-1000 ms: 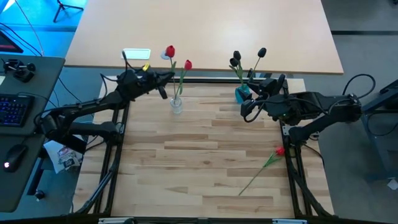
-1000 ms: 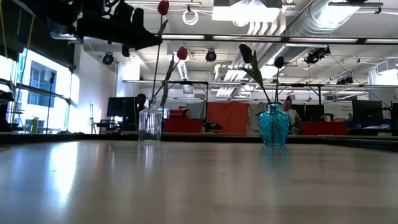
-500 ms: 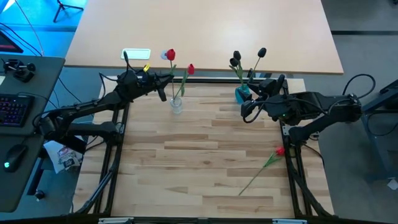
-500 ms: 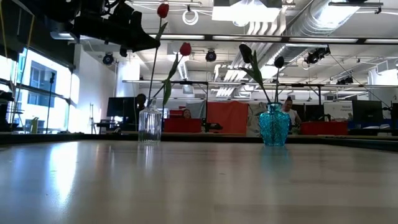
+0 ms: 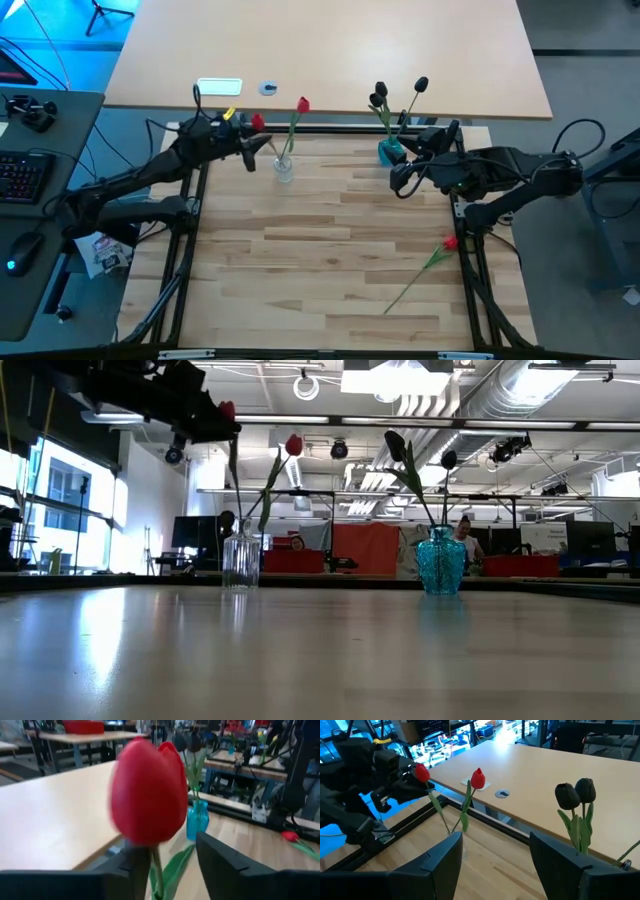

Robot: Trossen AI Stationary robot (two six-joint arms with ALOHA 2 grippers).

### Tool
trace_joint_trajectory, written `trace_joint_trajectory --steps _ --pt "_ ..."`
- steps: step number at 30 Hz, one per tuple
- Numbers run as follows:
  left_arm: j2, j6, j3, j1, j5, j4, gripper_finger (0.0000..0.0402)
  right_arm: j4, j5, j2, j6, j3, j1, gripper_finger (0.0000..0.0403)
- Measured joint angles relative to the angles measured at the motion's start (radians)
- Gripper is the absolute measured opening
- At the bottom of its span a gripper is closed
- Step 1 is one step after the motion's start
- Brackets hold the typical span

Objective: Sort flowers into vase by color
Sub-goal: Put the left red flower into the transparent vase

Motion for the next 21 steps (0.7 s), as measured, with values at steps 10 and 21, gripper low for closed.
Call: trace_joint_trajectory --steps 10,21 --pt "-0.059 -0.093 0.0 0.0 0.025 -0.06 0.0209 -0.003 0.001 -0.002 -0.008 0.0 0.0 0.0227" --pt "-0.138 -0.025 0.112 -0.004 0.051 -0.34 0.0225 0.004 -0.226 -0.031 0.007 0.0 0.0 0.0227"
